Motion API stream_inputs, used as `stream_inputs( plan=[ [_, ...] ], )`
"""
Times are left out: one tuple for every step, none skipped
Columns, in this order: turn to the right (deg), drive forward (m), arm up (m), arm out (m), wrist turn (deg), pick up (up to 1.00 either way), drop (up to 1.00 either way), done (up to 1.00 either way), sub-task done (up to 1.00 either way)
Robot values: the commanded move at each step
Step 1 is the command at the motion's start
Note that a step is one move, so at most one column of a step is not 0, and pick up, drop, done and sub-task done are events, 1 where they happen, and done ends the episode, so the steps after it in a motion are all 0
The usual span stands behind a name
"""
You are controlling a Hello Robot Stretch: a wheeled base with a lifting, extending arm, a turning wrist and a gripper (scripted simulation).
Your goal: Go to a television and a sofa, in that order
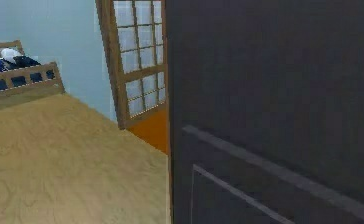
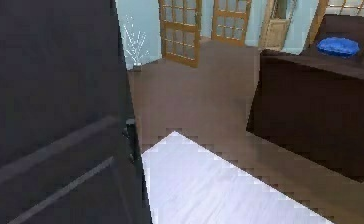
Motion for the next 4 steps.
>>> stream_inputs(
  plan=[
    [-36.0,0.0,0.0,0.0,0.0,0.0,0.0,0.0,0.0],
    [0.0,0.75,0.0,0.0,0.0,0.0,0.0,0.0,0.0],
    [36.0,0.0,0.0,0.0,0.0,0.0,0.0,0.0,0.0],
    [0.0,0.75,0.0,0.0,0.0,0.0,0.0,0.0,0.0]
  ],
)
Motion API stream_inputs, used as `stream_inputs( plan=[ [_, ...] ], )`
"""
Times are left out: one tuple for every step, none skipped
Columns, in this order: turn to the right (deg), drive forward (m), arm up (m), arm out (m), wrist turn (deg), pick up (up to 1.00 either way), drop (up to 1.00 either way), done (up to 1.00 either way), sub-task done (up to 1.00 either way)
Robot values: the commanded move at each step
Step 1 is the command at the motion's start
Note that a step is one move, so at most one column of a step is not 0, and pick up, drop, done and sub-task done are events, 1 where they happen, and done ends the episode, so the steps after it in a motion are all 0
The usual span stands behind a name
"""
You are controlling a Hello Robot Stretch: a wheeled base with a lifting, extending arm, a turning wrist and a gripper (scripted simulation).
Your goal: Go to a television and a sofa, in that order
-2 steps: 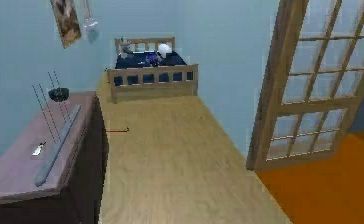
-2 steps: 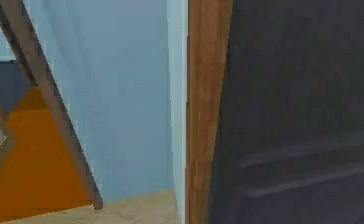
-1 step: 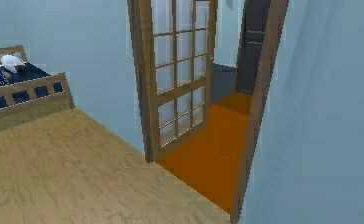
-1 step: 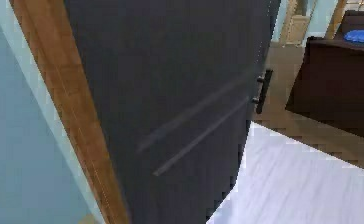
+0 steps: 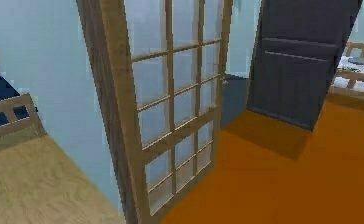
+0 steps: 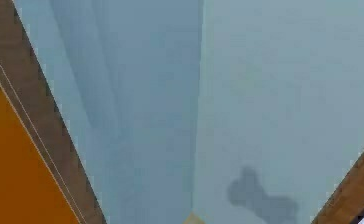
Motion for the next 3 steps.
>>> stream_inputs(
  plan=[
    [21.0,0.0,0.0,0.0,0.0,0.0,0.0,0.0,0.0],
    [0.0,0.8,0.0,0.0,0.0,0.0,0.0,0.0,0.0],
    [12.0,0.0,0.0,0.0,0.0,0.0,0.0,0.0,0.0]
  ],
)
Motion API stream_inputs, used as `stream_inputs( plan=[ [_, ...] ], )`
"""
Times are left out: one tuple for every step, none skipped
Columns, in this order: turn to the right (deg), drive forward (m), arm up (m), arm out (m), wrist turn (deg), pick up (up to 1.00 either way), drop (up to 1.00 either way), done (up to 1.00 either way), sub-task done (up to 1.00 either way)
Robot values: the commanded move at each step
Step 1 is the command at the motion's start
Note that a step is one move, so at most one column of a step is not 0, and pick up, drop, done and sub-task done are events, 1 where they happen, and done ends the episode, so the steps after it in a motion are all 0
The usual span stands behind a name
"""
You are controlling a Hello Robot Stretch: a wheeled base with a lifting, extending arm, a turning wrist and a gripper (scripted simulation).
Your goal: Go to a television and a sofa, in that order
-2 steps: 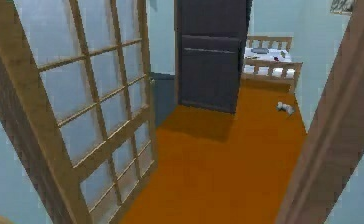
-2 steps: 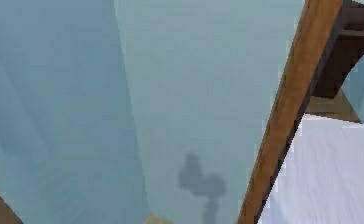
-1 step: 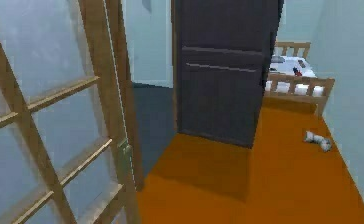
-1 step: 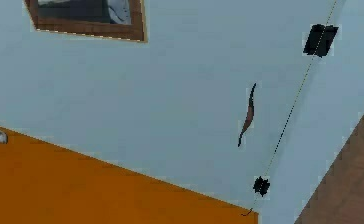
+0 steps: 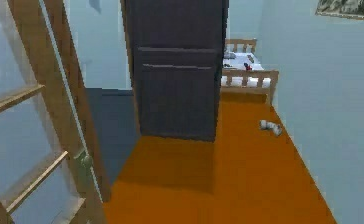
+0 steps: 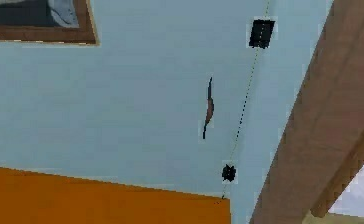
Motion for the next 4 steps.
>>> stream_inputs(
  plan=[
    [0.0,0.8,0.0,0.0,0.0,0.0,0.0,0.0,0.0],
    [-30.0,0.0,0.0,0.0,0.0,0.0,0.0,0.0,0.0],
    [0.0,0.75,0.0,0.0,0.0,0.0,0.0,0.0,0.0],
    [-36.0,0.0,0.0,0.0,0.0,0.0,0.0,0.0,0.0]
  ],
)
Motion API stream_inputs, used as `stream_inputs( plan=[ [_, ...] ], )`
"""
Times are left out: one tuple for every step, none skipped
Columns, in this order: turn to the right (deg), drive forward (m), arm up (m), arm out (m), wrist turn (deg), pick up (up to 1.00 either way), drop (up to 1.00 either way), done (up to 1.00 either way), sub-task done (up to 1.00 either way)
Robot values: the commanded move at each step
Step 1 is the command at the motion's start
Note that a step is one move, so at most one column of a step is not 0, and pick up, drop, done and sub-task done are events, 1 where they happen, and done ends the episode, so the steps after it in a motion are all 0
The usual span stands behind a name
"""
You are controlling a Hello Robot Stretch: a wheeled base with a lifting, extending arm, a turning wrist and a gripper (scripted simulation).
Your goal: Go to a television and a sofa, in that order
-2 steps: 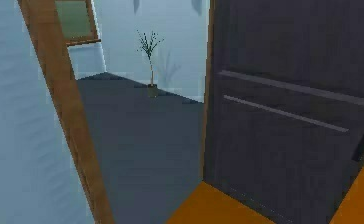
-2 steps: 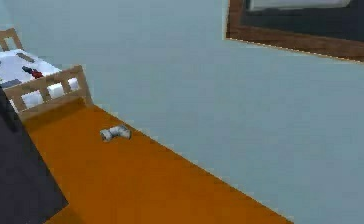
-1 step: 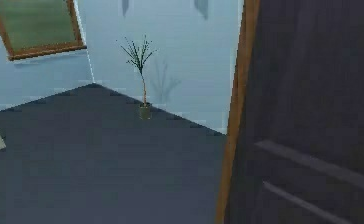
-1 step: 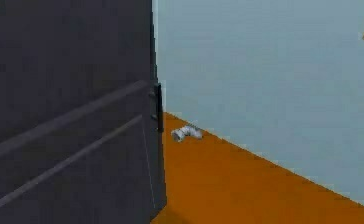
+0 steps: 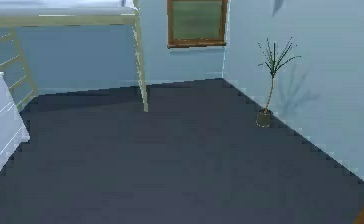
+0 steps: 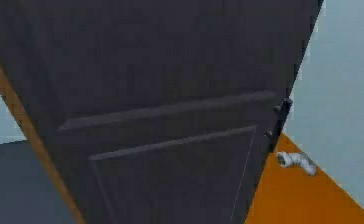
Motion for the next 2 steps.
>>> stream_inputs(
  plan=[
    [0.0,0.6,0.0,0.0,0.0,0.0,0.0,0.0,0.0],
    [45.0,0.0,0.0,0.0,0.0,0.0,0.0,0.0,0.0]
  ],
)
